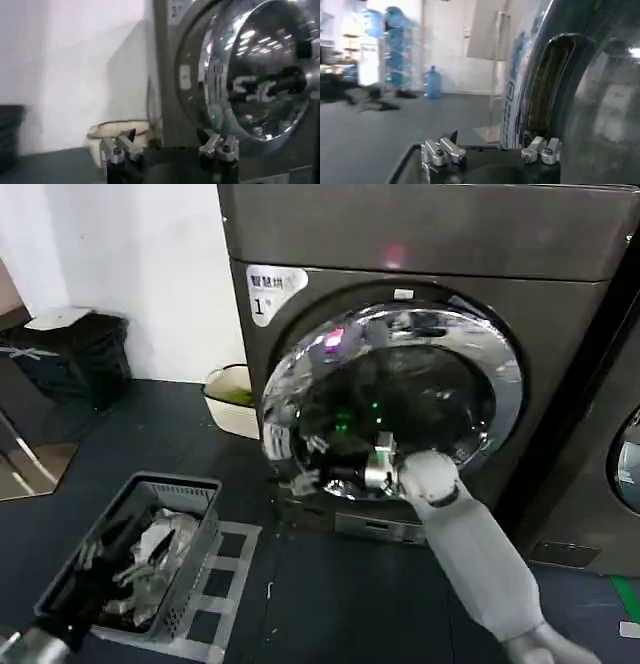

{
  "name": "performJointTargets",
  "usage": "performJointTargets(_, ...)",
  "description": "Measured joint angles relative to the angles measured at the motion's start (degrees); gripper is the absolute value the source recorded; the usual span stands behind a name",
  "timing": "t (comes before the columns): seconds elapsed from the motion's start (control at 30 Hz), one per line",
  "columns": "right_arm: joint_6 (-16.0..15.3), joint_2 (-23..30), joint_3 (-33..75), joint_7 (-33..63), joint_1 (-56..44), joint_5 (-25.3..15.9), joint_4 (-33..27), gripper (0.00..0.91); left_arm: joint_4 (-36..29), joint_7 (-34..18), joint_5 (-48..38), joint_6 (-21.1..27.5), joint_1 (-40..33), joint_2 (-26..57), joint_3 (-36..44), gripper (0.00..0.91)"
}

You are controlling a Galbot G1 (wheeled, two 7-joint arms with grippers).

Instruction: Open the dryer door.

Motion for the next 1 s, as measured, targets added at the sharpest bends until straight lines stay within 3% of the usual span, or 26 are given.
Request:
performJointTargets(0.3, 1.2, -4.4, 4.2, -8.5, -5.5, 3.2, 5.4, 0.907, 9.5, 1.6, -11.8, -1.4, -7.7, 10.6, 6.5, 0.907)
performJointTargets(0.43, 0.8, -6.4, 6.9, -12.1, -8.7, 5.0, 8.2, 0.907, 12.6, 0.2, -15.0, 0.9, -11.3, 12.0, 10.6, 0.907)
performJointTargets(0.77, 1.2, -9.9, 14.6, -17.6, -16.8, 7.7, 14.9, 0.907, 21.3, 0.9, -17.9, -1.6, -22.1, 16.3, 23.3, 0.907)
performJointTargets(1.0, 4.9, -10.9, 27.3, -18.0, -27.8, 10.9, 20.6, 0.907, 27.1, 0.5, -22.9, -2.4, -32.7, 19.5, 37.0, 0.907)
